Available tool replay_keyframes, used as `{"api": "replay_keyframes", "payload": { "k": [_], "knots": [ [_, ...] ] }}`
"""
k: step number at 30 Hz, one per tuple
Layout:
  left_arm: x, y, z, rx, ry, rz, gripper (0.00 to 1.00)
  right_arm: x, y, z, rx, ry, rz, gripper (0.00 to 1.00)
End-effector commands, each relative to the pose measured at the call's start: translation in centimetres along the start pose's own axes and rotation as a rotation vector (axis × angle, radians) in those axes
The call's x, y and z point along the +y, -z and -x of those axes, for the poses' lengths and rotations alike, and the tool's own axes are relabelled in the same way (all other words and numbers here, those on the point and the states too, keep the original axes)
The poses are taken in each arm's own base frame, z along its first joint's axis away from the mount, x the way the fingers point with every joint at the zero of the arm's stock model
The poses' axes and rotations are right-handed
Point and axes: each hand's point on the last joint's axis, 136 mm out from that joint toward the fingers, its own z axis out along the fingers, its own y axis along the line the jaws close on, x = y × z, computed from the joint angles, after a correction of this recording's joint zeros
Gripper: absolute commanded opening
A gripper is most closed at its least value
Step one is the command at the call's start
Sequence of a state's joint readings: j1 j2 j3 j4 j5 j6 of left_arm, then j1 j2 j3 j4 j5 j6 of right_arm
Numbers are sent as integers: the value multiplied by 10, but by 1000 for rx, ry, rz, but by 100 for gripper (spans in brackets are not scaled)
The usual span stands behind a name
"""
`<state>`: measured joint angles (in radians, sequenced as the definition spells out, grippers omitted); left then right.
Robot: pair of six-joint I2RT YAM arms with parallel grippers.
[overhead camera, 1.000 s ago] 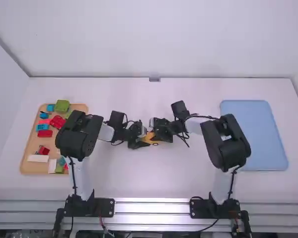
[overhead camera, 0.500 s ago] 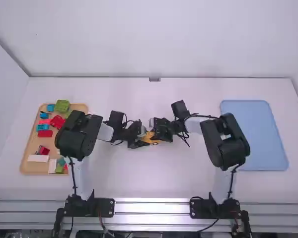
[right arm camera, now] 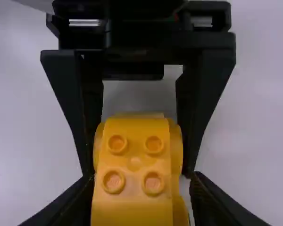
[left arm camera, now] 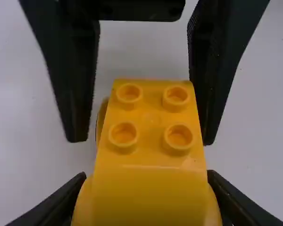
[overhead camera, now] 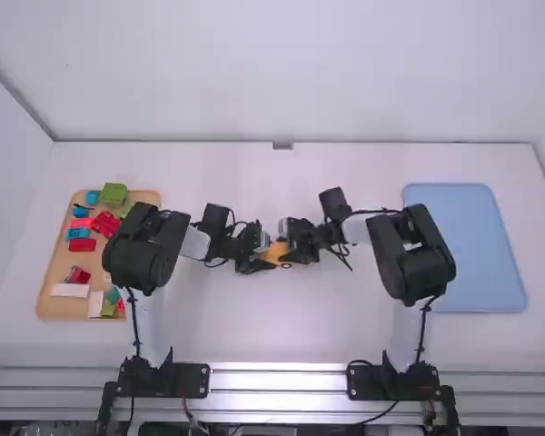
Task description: Assemble lego blocks to make yellow taxi
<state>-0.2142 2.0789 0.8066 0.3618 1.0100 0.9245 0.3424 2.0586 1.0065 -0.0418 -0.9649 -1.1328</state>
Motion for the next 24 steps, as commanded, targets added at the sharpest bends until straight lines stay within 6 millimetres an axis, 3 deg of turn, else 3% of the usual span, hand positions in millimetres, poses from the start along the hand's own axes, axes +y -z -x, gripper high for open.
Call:
{"api": "replay_keyframes", "payload": {
  "k": [1, 5, 7, 11, 15, 18, 20, 24],
  "knots": [
    [-10, -4, -9, 20, 37, -19, 14, 5, -1, 9, -69, -1, 28, 56],
    [-9, -3, -9, 21, 38, -19, 15, 2, 16, 35, -200, 42, 35, 58],
    [-9, -4, -9, 20, 38, -19, 18, -4, 37, 49, -289, 73, 14, 58],
    [-9, -3, -9, 20, 38, -19, 28, -14, 59, 49, -305, 58, -32, 73],
    [-9, -3, -9, 19, 36, -17, 54, -21, 83, 31, -262, -45, -91, 99],
    [-9, -4, -8, 18, 32, -16, 76, -21, 87, 7, -176, -133, -118, 99],
    [-7, -4, -8, 21, 33, -13, 99, -16, 83, -13, -91, -191, -133, 98],
    [0, 0, -10, 77, 51, 19, 99, -7, 72, -35, -8, -230, -157, 99]
  ]
}}
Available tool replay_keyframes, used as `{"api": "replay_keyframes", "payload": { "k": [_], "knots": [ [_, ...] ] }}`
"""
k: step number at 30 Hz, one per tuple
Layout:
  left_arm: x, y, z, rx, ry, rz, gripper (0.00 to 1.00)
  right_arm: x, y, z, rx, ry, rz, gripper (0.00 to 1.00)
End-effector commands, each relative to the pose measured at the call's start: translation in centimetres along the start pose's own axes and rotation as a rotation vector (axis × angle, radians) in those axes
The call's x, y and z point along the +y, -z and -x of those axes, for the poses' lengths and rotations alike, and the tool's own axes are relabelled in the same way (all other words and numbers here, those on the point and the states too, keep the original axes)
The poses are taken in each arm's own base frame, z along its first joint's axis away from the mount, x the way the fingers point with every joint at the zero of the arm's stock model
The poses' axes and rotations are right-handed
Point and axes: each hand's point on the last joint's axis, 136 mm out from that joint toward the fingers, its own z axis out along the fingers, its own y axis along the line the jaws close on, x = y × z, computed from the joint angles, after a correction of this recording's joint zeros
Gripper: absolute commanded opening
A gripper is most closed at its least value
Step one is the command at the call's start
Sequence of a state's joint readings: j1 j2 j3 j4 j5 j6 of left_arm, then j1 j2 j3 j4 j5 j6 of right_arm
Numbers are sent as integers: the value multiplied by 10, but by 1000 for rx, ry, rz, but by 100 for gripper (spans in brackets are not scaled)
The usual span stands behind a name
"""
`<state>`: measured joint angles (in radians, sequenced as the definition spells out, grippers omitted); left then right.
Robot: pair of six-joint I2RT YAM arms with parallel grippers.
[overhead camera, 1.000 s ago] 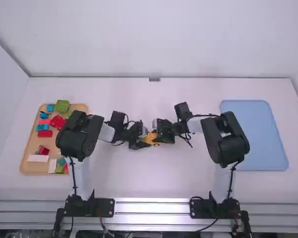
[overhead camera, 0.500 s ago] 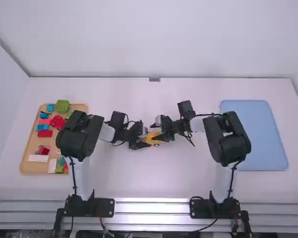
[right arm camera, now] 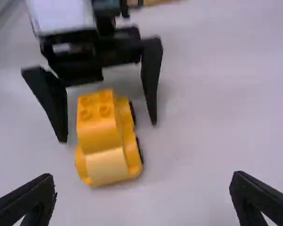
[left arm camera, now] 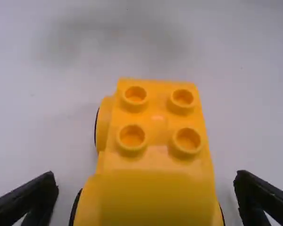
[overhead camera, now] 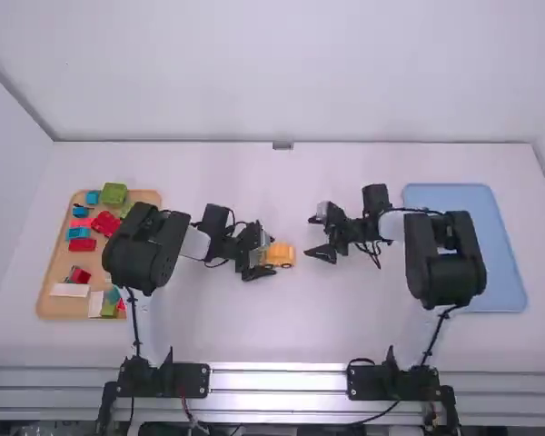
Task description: Assemble lego blocks to make yellow taxi
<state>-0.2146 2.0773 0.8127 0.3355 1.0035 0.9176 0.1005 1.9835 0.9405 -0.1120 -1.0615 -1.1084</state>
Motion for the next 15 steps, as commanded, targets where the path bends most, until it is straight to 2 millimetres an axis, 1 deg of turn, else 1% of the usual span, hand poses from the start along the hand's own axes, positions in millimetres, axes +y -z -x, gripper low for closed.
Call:
{"api": "replay_keyframes", "payload": {
  "k": [1, 4, 6, 9, 12, 13, 15],
  "knots": [
    [2, 1, -8, 80, 30, 28, 99, 7, -6, -17, 81, -31, -32, 98],
    [7, 10, -3, 136, 51, 51, 99, 11, -14, -24, 82, -31, -60, 98],
    [9, 18, 5, 173, 65, 63, 99, 12, -18, -26, 79, -32, -77, 98],
    [11, 39, 26, 250, 94, 87, 99, 18, -29, -24, 53, 5, -71, 99],
    [12, 55, 40, 312, 113, 108, 99, 19, -37, -22, 46, 5, -65, 98],
    [12, 68, 50, 359, 122, 127, 99, 19, -42, -22, 40, -1, -53, 98],
    [12, 83, 62, 408, 127, 152, 99, 19, -51, -21, 34, 4, -29, 98]
  ]
}}
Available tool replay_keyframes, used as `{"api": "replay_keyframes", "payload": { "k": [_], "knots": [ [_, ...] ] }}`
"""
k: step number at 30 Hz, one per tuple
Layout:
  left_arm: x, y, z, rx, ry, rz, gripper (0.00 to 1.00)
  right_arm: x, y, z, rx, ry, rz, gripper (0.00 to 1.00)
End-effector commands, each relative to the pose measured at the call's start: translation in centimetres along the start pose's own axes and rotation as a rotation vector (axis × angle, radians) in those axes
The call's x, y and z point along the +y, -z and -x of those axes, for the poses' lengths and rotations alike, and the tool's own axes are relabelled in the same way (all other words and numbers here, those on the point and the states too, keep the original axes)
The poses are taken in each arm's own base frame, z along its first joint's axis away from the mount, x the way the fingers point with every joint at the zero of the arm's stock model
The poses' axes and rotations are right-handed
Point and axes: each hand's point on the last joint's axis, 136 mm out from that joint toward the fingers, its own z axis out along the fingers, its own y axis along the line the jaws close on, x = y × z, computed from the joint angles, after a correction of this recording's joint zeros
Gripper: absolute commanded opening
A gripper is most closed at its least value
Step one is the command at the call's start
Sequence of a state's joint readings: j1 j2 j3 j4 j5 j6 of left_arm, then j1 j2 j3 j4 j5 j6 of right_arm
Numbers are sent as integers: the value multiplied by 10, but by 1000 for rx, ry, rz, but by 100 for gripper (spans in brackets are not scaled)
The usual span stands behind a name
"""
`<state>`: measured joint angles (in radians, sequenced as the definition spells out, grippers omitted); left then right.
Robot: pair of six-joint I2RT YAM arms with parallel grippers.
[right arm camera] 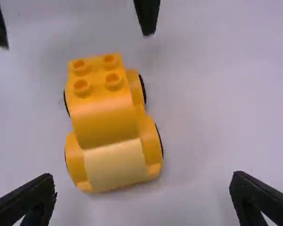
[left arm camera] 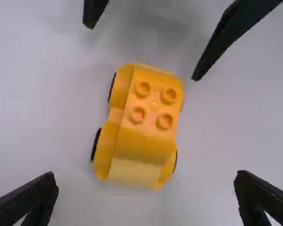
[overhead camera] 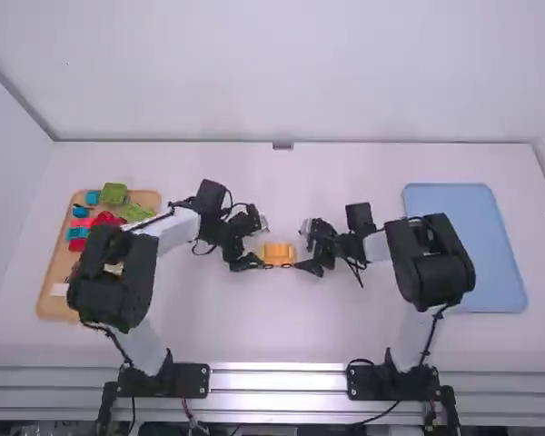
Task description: Assemble lego blocks to make yellow taxi
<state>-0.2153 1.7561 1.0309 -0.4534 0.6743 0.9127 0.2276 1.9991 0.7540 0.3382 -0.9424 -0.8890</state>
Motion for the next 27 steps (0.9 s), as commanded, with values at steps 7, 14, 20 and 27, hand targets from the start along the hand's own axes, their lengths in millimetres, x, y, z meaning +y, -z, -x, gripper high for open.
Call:
{"api": "replay_keyframes", "payload": {
  "k": [7, 14, 20, 27],
  "knots": [
    [18, 78, 39, 51, 76, 259, 99, 3, -40, 10, -43, 15, 120, 99],
    [17, 126, 52, -31, 188, 457, 99, 5, -68, 20, -54, 76, 176, 98],
    [30, 170, 47, -116, 374, 750, 99, 10, -75, 23, -53, 95, 191, 99],
    [43, 228, 12, -241, 660, 1147, 99, 8, -76, 24, -46, 96, 187, 55]
  ]
}}
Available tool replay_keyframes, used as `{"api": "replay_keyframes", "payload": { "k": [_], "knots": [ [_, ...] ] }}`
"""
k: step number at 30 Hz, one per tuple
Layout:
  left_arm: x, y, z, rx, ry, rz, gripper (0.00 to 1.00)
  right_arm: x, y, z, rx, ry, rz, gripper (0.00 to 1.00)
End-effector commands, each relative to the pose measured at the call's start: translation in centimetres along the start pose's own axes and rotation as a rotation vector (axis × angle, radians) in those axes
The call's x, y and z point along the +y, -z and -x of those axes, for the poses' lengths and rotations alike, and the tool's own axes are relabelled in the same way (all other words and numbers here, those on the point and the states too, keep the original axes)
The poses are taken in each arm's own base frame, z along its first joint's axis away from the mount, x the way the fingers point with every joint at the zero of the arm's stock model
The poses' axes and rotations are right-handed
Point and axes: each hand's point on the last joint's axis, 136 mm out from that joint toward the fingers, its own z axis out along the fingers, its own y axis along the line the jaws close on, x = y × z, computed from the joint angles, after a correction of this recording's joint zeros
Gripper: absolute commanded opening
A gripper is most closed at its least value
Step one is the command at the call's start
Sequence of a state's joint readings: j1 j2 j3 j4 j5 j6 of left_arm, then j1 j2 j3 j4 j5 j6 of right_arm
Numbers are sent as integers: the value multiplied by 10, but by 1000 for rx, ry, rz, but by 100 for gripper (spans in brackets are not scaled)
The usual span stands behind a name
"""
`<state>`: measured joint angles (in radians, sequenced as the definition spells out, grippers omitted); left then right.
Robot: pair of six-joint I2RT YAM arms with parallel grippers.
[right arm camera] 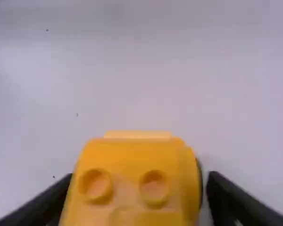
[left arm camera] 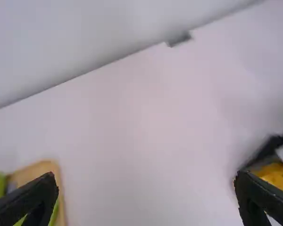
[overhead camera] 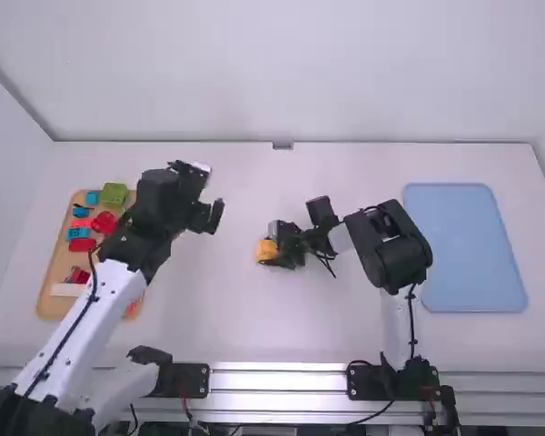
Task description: Assemble lego blocks to make yellow taxi
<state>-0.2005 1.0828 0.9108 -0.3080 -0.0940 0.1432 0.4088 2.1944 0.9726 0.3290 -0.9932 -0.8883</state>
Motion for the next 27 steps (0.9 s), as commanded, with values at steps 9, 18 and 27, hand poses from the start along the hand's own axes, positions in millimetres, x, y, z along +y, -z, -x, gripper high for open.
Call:
{"api": "replay_keyframes", "payload": {
  "k": [9, 18, 27],
  "knots": [
    [30, 5, -12, -36, 4, 191, 99, -35, 16, 13, -16, -125, -66, 41],
    [29, -5, -10, -45, -108, 196, 99, -75, 136, -22, 458, -320, -390, 37],
    [29, -17, -3, -69, -93, 201, 99, -71, 273, -64, 733, -540, -707, 28]
  ]
}}
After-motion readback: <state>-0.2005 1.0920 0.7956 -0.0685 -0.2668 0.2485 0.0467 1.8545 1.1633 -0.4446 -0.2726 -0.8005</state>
